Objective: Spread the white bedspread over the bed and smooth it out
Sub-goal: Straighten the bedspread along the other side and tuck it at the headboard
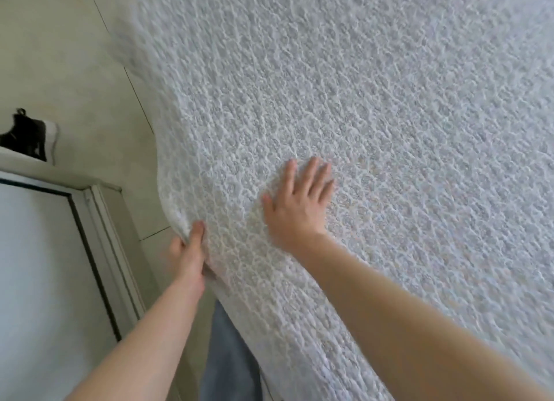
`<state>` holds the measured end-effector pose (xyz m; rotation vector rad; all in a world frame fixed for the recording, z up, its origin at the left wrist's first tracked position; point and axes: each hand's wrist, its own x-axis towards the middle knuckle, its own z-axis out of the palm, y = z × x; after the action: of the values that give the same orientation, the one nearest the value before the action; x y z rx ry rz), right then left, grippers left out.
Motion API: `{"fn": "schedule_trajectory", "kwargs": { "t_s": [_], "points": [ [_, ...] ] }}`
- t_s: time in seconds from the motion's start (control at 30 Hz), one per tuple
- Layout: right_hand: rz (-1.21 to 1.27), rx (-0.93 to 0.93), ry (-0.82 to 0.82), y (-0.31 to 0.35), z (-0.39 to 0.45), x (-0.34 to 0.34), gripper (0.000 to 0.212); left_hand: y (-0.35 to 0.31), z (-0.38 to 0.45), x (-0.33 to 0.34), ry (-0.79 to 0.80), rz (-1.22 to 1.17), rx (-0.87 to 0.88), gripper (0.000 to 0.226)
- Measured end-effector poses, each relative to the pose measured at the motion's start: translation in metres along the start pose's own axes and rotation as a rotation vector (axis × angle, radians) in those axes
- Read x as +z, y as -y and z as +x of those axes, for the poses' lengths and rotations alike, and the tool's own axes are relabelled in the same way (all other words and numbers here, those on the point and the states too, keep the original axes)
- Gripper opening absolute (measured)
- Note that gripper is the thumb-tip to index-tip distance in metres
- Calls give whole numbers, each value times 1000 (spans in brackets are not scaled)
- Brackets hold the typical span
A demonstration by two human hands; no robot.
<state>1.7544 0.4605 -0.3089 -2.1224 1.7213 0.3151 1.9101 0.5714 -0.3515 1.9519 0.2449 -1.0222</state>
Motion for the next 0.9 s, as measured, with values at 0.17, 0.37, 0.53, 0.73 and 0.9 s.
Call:
{"fn": "schedule_trajectory", "kwargs": {
  "t_s": [0.17, 0.37, 0.53, 0.73, 0.9],
  "points": [
    [-1, -513, -37, 68, 53, -36, 62, -50, 58, -1, 275, -180, -219, 49],
    [75, 375, -96, 3, 175, -87, 66, -180, 123, 33, 353, -143, -145, 70],
    [110, 603, -117, 76, 212, -81, 72, -235, 177, 8, 192, -274, -40, 46],
    [56, -530, -11, 226, 201, -62, 62, -228, 194, -4, 108, -248, -56, 20],
    [50, -61, -174, 171, 297, -107, 63, -293, 231, 30, 343, -196, -107, 45]
  ]
}}
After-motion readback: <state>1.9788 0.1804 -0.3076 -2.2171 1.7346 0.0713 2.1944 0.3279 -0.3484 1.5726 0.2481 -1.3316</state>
